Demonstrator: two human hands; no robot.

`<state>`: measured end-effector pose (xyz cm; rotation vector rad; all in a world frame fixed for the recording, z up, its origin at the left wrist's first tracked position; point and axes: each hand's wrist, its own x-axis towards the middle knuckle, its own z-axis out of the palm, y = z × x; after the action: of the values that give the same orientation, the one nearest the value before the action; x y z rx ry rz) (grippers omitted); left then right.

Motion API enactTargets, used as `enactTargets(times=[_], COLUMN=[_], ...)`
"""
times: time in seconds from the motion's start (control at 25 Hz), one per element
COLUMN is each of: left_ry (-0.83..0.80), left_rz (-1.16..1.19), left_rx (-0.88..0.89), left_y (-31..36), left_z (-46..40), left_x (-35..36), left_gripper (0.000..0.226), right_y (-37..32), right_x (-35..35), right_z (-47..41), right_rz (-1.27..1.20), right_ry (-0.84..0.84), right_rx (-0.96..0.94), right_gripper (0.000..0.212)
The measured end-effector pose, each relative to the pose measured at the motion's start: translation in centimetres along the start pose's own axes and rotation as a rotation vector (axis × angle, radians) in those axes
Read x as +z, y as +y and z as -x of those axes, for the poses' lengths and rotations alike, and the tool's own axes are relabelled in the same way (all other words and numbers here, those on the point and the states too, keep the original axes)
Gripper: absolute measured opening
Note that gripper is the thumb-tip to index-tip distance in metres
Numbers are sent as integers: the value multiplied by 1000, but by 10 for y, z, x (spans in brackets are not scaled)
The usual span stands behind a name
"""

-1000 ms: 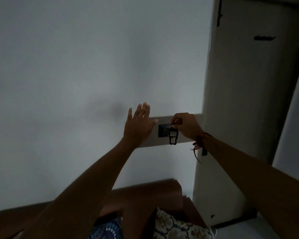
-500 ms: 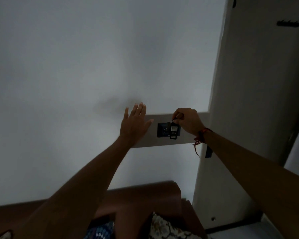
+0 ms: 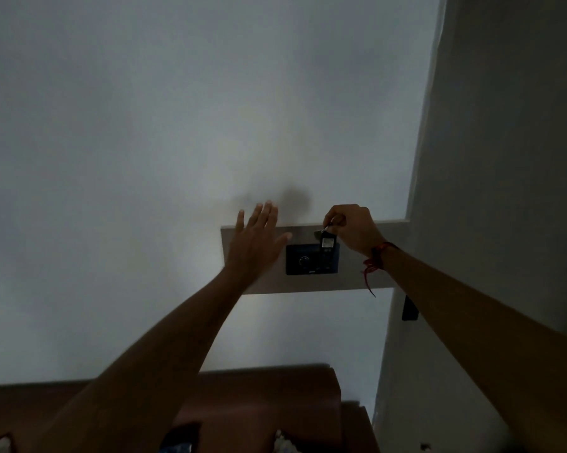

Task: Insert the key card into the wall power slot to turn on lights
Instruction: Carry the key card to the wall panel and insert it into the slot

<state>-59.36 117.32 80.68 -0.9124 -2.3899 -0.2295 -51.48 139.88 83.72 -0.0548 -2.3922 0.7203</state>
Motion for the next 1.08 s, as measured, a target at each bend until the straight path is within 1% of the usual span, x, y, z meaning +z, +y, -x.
enactTargets(times=[0.12,0.28,0.56,0.76,0.92,1.08], left_ry=[-30,-66,-103,-92,-82,-78], left_rz=[-9,-83,-169,-162,-146,-107], left_rx=[-29,-60,-77,-70,-35,-39], left_y=[16,35,35,23,15,5], left_z=[-12,-27,-35,-41,-45,-42], left_x=[17,38,56,65,75,85], left_gripper=[74,76,75,75,75,75], right_y=[32,66,85,83,85,86], right_x=[3,10,35,53,61,69], right_z=[-16,-32,-53,-53,-51,-48], right_rz=[-65,-127,-258,-211,-166,-61], right_ry=[-13,-23,-15,-11,-42,-56], right_rx=[-17,-56,-99,-75,-72,-68], right_gripper=[8,7,9,10,9,10])
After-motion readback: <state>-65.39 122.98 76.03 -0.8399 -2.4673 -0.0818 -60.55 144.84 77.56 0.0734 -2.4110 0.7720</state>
